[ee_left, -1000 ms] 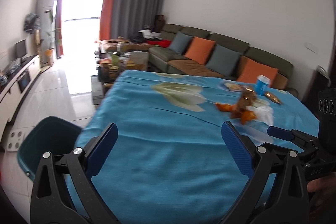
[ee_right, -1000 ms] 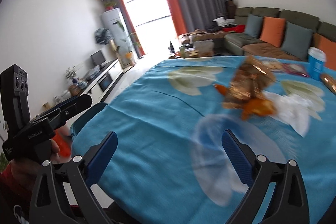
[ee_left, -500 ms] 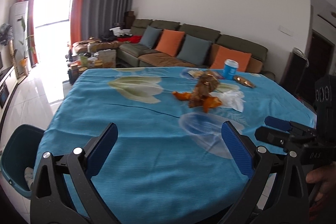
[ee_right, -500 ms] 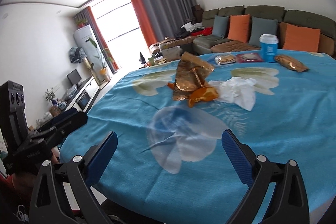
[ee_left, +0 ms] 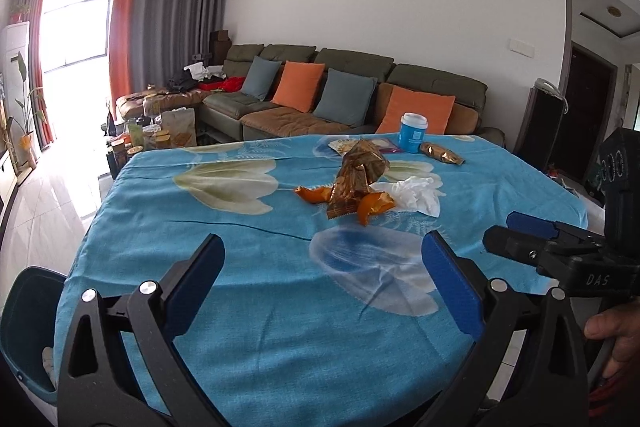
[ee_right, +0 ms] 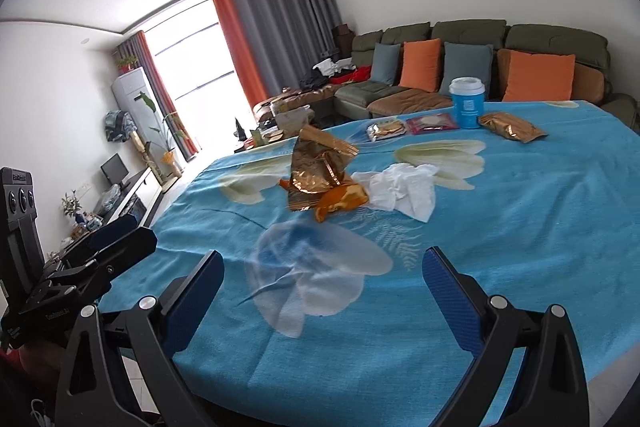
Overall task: Collect trash
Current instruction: 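Move both tools back toward the remaining foil wrappers and tissues, then grasp gold foil wrapper with left tool while right tool grips white tissue, then carry the foil wrapper and tissue with both tools over the teal bin, then open both tools to drop the wrapper and tissue into the bin, then move both tools back over the orange peels on the table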
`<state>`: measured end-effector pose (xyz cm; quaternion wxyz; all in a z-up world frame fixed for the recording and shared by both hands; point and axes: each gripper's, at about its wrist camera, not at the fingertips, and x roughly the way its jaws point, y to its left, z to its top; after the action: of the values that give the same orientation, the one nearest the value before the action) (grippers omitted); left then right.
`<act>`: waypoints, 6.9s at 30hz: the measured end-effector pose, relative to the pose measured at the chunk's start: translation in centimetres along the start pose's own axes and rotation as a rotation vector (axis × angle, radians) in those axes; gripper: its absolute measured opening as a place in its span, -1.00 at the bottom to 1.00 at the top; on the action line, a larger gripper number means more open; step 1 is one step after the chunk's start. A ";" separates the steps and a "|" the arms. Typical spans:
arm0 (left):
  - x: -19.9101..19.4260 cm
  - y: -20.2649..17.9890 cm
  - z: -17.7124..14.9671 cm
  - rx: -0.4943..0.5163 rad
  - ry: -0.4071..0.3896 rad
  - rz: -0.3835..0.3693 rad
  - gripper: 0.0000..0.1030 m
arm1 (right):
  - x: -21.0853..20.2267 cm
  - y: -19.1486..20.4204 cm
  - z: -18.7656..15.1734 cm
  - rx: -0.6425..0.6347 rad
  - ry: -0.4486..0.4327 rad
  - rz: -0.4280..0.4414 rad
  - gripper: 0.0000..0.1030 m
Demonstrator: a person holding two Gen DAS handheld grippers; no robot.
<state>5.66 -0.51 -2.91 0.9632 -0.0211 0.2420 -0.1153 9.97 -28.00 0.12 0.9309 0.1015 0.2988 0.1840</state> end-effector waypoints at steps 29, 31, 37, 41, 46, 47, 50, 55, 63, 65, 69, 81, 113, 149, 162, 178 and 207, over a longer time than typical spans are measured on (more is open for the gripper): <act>12.5 -2.5 5.6 0.125 0.081 -0.009 0.89 | 8.9 -5.8 5.6 0.026 0.112 -0.147 0.85; 14.1 -2.7 6.0 0.125 0.088 -0.010 0.89 | 9.8 -6.2 6.0 0.022 0.132 -0.149 0.83; 18.4 -3.0 7.1 0.116 0.143 -0.042 0.89 | 12.2 -7.3 6.8 0.034 0.194 -0.138 0.75; 20.1 -3.3 7.3 0.123 0.169 -0.054 0.67 | 13.5 -7.8 6.9 0.036 0.238 -0.114 0.66; 21.8 -3.1 7.0 0.107 0.224 -0.086 0.09 | 14.6 -7.7 7.0 0.013 0.280 -0.076 0.55; 21.9 -3.0 6.9 0.100 0.227 -0.089 0.06 | 15.0 -7.8 6.9 0.011 0.292 -0.067 0.48; 22.4 -3.3 6.5 0.101 0.255 -0.109 -0.39 | 15.5 -7.7 6.9 -0.002 0.318 -0.042 0.18; 22.5 -3.4 6.0 0.089 0.265 -0.113 -0.89 | 16.2 -7.8 6.8 -0.038 0.340 -0.014 -0.25; 20.0 -1.9 6.4 -0.013 0.217 -0.073 -0.98 | 15.6 -8.5 7.4 -0.017 0.313 0.056 -0.74; 19.0 -1.3 6.6 -0.040 0.202 -0.055 -0.98 | 15.1 -8.7 7.8 -0.009 0.287 0.060 -0.74; 16.5 0.2 7.0 -0.086 0.166 0.001 -0.98 | 14.1 -8.9 8.7 -0.009 0.224 0.044 -0.75; 5.1 3.3 5.5 -0.193 0.060 0.221 -0.98 | 10.7 -1.3 8.6 -0.120 0.181 0.310 -0.75; -21.9 17.9 -6.7 -0.459 -0.117 0.609 -0.98 | 9.4 25.3 2.7 -0.525 0.230 0.562 -0.73; -10.5 30.9 -10.1 -0.582 0.146 0.695 -0.98 | 23.5 40.0 -3.9 -0.781 0.561 0.553 -0.65; -6.7 32.8 -10.2 -0.598 0.200 0.666 -0.57 | 25.2 41.4 -5.0 -0.817 0.604 0.519 -0.28; -11.5 30.9 -9.4 -0.607 0.104 0.778 0.51 | 24.0 39.5 -2.7 -0.752 0.541 0.536 0.05; -15.3 16.2 0.3 -0.379 -0.177 0.635 0.89 | 9.2 20.7 3.7 -0.466 0.197 0.453 0.86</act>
<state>-3.89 18.80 2.82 0.9471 -0.1328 0.1695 0.2379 13.29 -5.71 4.45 0.8312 -0.0686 0.3071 0.4583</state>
